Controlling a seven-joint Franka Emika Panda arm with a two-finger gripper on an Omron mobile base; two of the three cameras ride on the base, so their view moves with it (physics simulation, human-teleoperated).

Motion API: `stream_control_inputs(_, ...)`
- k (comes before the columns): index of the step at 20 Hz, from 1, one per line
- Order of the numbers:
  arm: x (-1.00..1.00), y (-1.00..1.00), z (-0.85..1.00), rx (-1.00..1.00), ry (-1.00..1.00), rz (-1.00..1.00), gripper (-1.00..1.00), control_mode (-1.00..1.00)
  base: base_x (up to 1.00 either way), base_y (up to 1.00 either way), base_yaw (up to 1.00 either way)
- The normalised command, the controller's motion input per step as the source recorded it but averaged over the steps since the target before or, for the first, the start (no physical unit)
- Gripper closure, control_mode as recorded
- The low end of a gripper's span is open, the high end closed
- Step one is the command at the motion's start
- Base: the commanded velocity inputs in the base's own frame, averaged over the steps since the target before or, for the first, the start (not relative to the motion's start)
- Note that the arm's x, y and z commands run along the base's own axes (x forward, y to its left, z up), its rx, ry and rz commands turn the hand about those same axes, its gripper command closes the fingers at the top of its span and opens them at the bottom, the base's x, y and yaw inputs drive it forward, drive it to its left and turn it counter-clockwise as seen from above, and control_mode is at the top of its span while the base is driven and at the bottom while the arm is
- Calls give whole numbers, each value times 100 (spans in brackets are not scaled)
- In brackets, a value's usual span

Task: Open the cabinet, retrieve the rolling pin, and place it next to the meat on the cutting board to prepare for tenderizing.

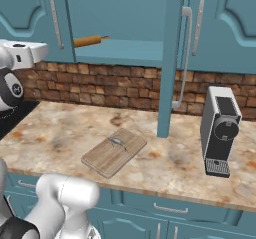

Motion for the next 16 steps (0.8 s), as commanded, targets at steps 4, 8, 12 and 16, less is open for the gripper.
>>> stream_control_inputs(4, 51, 0, 0, 0, 1, 0, -100, -100, 0, 0, 0)
stream_control_inputs(8, 52, 0, 0, 0, 0, 0, -100, -100, 0, 0, 0)
stream_control_inputs(12, 38, 1, -1, 0, -8, 0, -100, -100, 0, 0, 0)
stream_control_inputs(16, 41, 2, -1, 0, -7, 0, -100, -100, 0, 0, 0)
